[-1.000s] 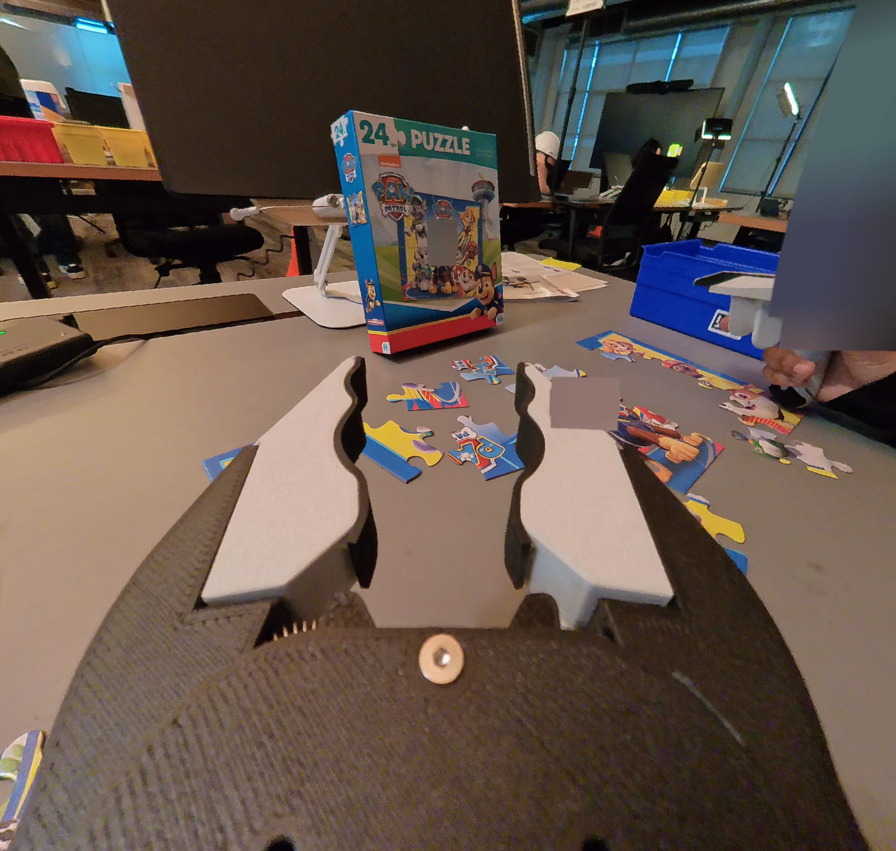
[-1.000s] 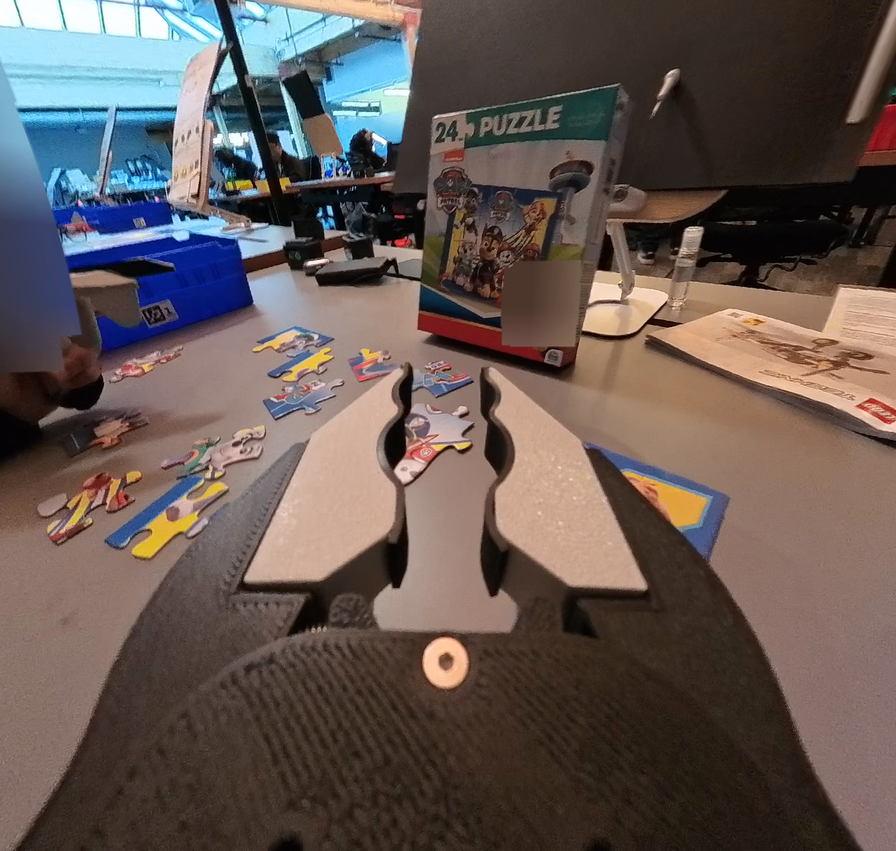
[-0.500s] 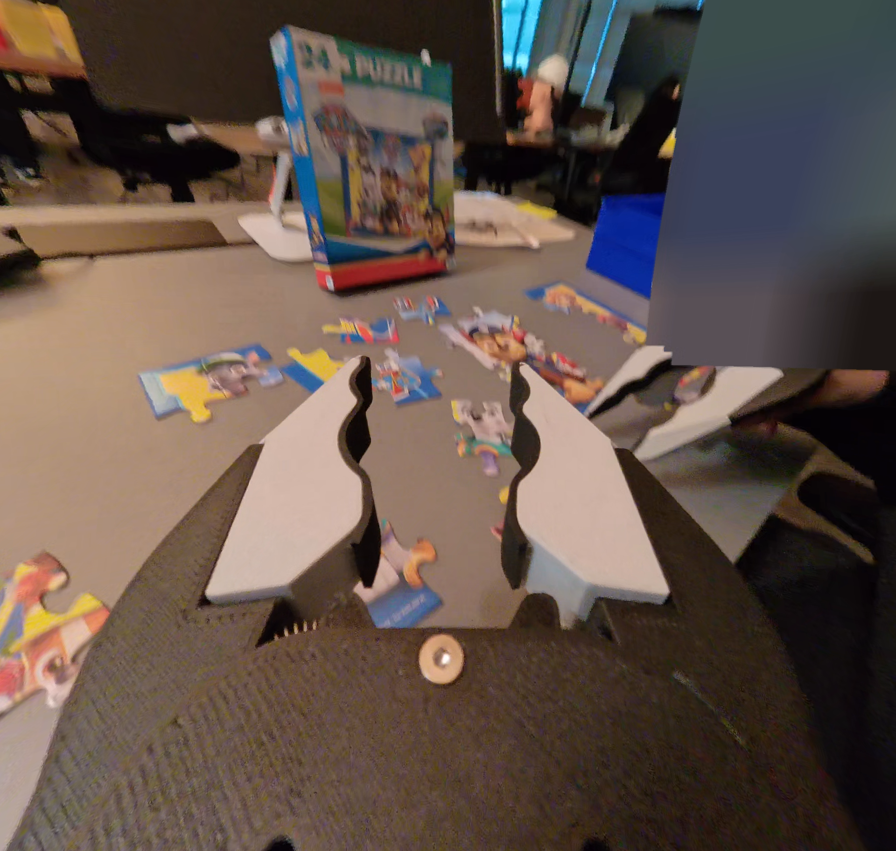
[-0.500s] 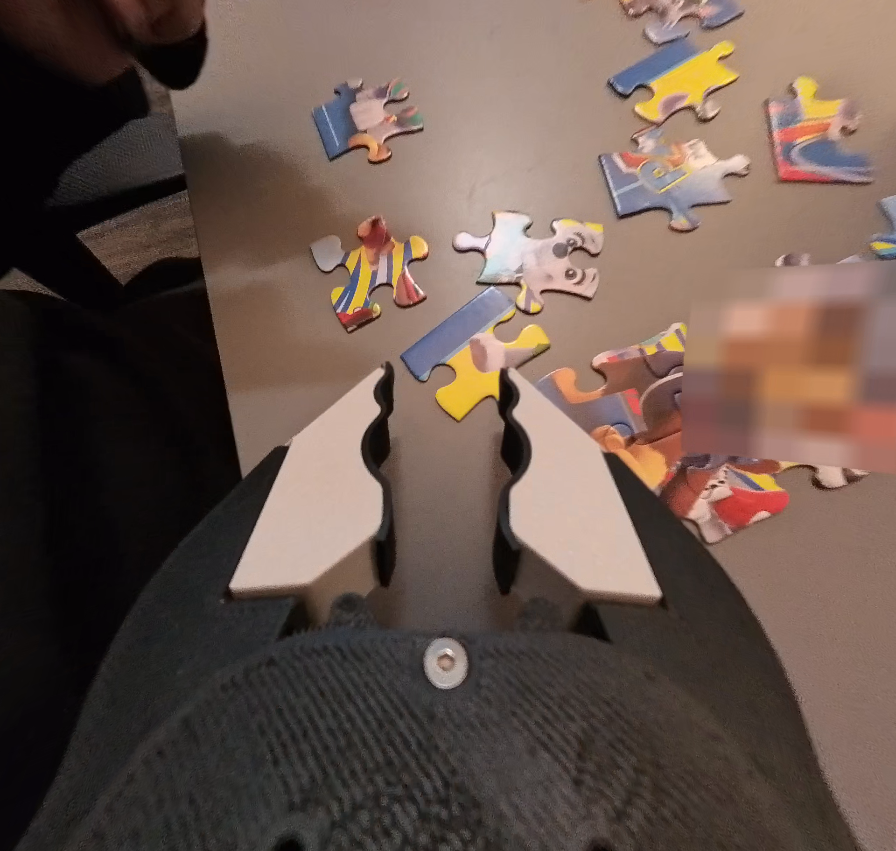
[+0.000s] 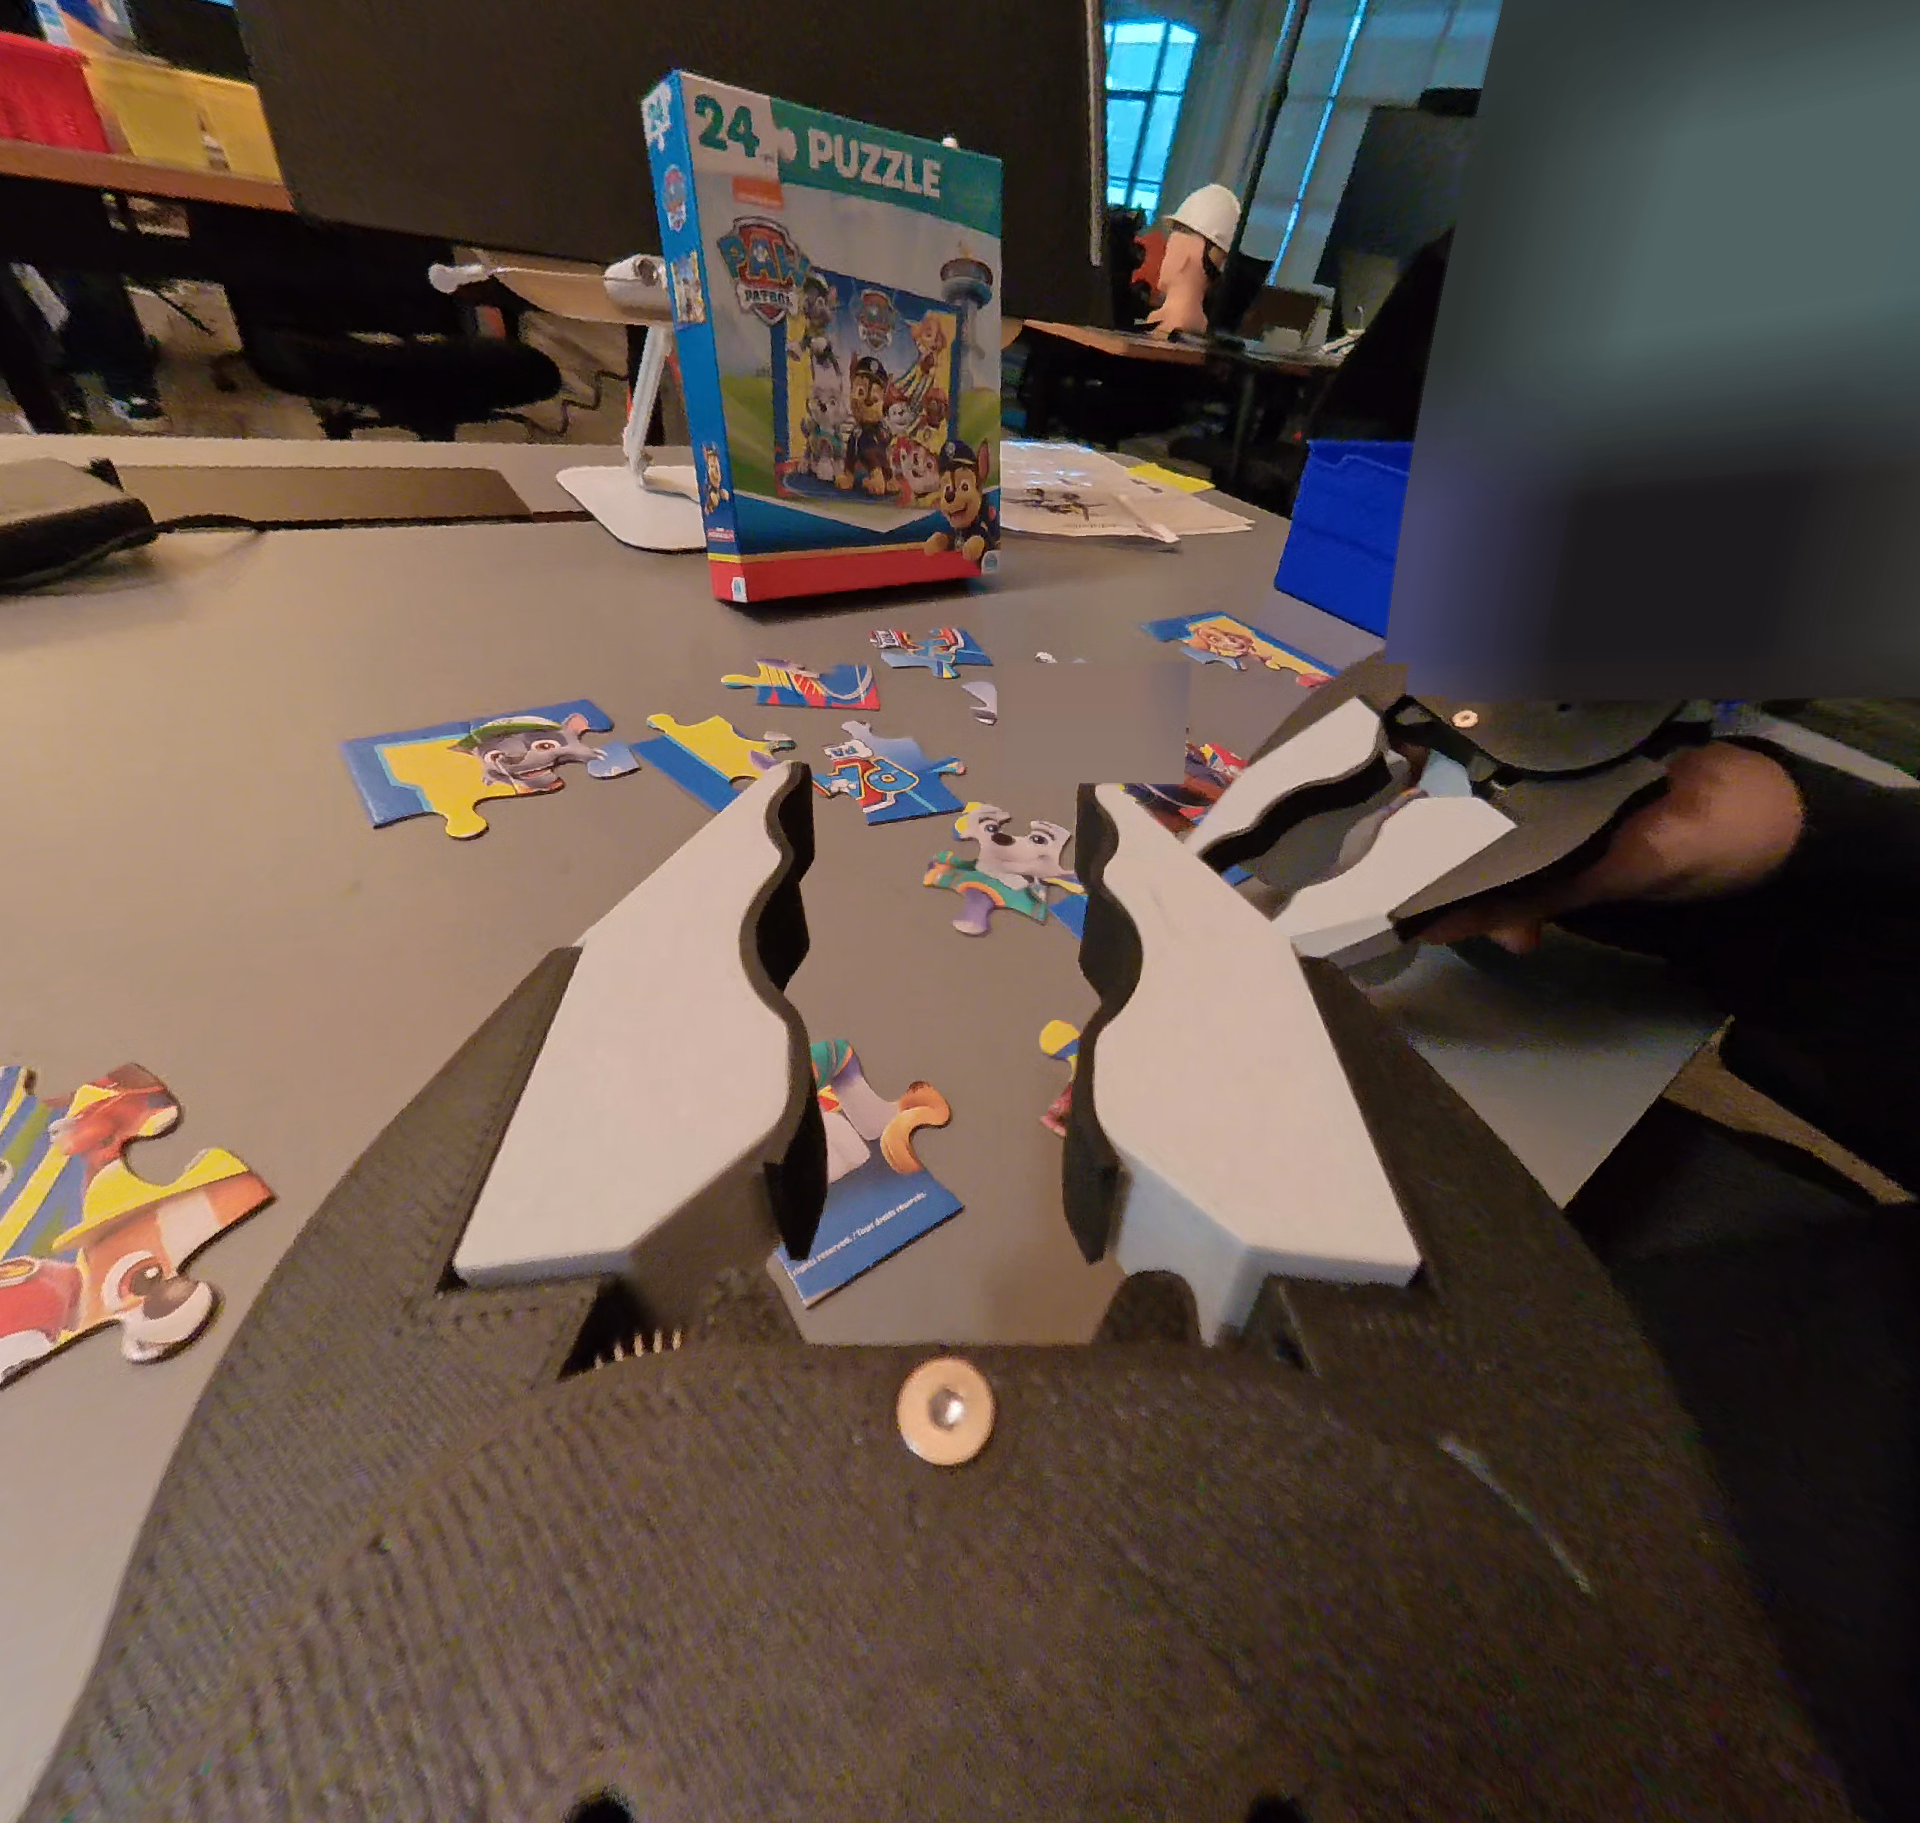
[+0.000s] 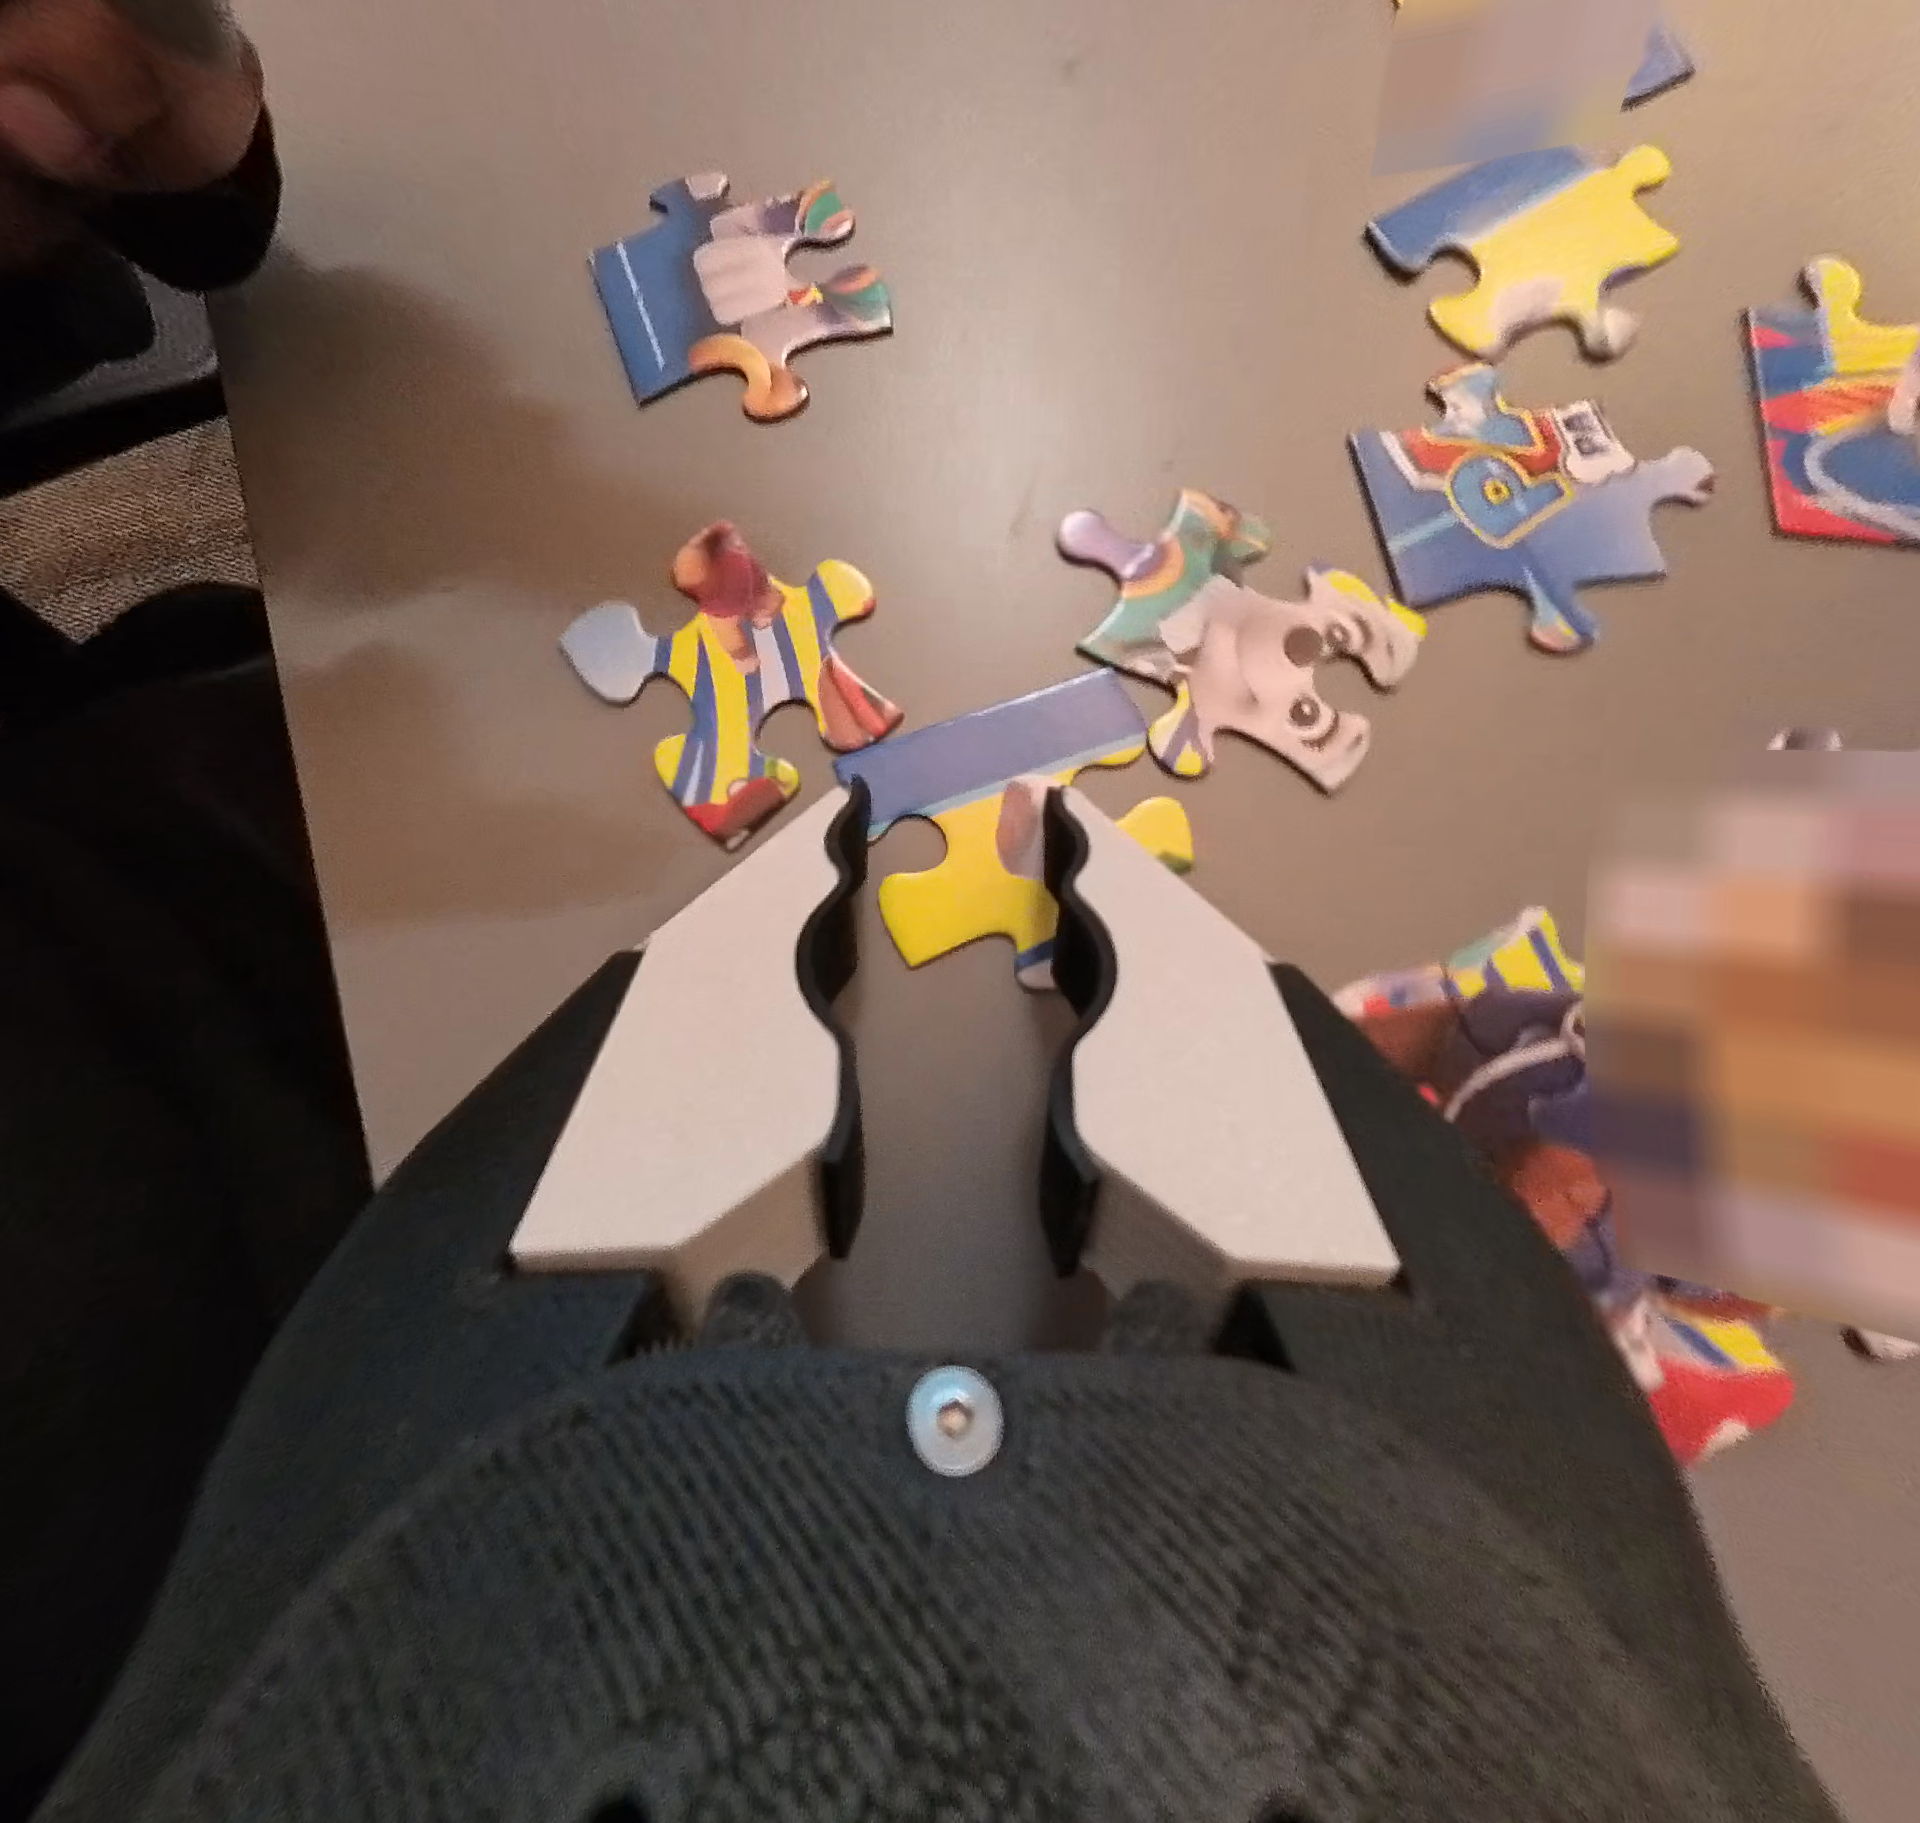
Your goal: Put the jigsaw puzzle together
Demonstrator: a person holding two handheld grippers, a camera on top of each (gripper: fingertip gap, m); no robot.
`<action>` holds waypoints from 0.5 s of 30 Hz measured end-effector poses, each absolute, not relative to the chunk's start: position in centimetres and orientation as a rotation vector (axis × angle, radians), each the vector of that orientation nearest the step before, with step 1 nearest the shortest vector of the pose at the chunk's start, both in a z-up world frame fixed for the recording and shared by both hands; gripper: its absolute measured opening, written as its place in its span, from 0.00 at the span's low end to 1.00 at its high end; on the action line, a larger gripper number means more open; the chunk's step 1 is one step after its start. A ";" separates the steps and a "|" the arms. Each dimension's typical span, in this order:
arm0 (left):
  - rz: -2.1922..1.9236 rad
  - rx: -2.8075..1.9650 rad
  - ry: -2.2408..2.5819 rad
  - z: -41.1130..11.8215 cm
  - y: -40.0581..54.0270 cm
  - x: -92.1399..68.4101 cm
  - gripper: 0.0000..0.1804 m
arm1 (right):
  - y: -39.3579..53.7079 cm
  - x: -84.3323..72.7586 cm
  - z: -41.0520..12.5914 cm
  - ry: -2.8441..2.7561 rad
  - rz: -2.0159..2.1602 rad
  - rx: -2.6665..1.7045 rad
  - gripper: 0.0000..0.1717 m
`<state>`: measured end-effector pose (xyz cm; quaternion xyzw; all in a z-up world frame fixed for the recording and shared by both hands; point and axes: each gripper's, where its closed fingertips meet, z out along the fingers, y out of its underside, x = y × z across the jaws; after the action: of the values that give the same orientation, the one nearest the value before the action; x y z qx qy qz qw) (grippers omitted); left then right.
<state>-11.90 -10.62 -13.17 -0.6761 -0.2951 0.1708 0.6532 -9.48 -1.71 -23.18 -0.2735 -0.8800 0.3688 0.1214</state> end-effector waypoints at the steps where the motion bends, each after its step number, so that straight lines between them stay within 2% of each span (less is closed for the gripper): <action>1: 0.404 -1.539 -0.663 -13.2 -10.7 -11.8 0.27 | -2.3 -9.9 -23.2 -2.571 1.078 -0.789 0.19; 9: 0.427 -1.518 -0.673 -13.4 -11.8 -11.9 0.26 | -2.8 -12.8 -20.6 -2.453 1.142 -0.787 0.20; 12: 0.448 -1.436 -0.663 -12.5 -12.9 -12.1 0.23 | -1.4 -14.3 -20.6 -2.419 1.131 -0.828 0.26; 15: 0.460 -1.304 -0.680 -10.9 -15.1 -12.4 0.24 | -1.0 -14.1 -22.6 -2.532 1.062 -0.861 0.37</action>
<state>-12.42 -15.15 -10.87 -0.5895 -0.3072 0.2077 0.7176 -14.13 -0.98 -22.62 -0.2967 -0.8722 0.3659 0.1319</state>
